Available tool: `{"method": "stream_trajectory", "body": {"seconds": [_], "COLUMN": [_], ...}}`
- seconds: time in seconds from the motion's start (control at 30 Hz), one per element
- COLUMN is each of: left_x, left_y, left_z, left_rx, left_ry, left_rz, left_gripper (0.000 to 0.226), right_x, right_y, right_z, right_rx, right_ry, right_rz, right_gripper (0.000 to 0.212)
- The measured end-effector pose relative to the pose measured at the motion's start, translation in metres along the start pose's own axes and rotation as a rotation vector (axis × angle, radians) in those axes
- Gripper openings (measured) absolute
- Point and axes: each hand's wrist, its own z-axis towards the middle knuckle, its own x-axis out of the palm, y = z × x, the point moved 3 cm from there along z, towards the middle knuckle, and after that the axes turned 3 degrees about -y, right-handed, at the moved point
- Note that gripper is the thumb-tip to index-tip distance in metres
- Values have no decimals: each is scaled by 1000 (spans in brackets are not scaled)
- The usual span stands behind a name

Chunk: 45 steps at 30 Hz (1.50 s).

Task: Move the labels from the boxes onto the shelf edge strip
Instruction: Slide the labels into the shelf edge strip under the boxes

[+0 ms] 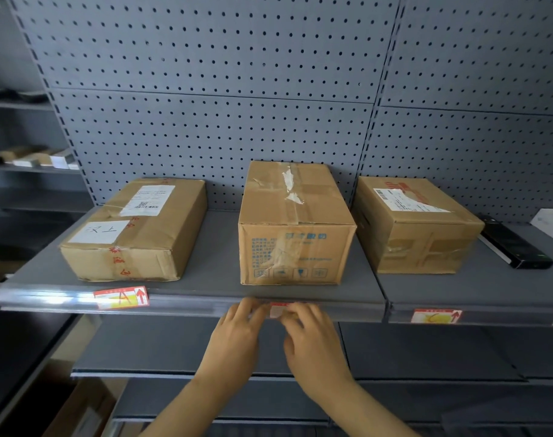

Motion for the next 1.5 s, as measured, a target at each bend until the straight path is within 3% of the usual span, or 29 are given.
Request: {"method": "stream_trajectory", "body": {"seconds": [0.2,0.4,0.57,0.73,1.0,1.5], "left_x": [-19,-73,-111,-124,-133,-131], "left_y": [43,110,184,240,245,250], "left_z": [-20,-34,-47,-52,-45,-39], "left_rx": [-107,-250,-344,-254,-105,-75], "left_ry": [-17,-151,-167,-100,-77,-78], "left_rz": [93,151,222,214,107,163], "left_gripper": [50,45,33,17,26,31], "right_x": [27,56,80,101,105,110], "right_y": [35,100,160,197,215,213], "right_z": [18,51,85,107,107,110], "right_rx": [-89,-152,-77,40,193,71], "right_ry": [30,21,-74,-99,-96,-68], "right_rz": [69,175,263,206,101,-87], "right_gripper": [29,28,18,15,8,20]}}
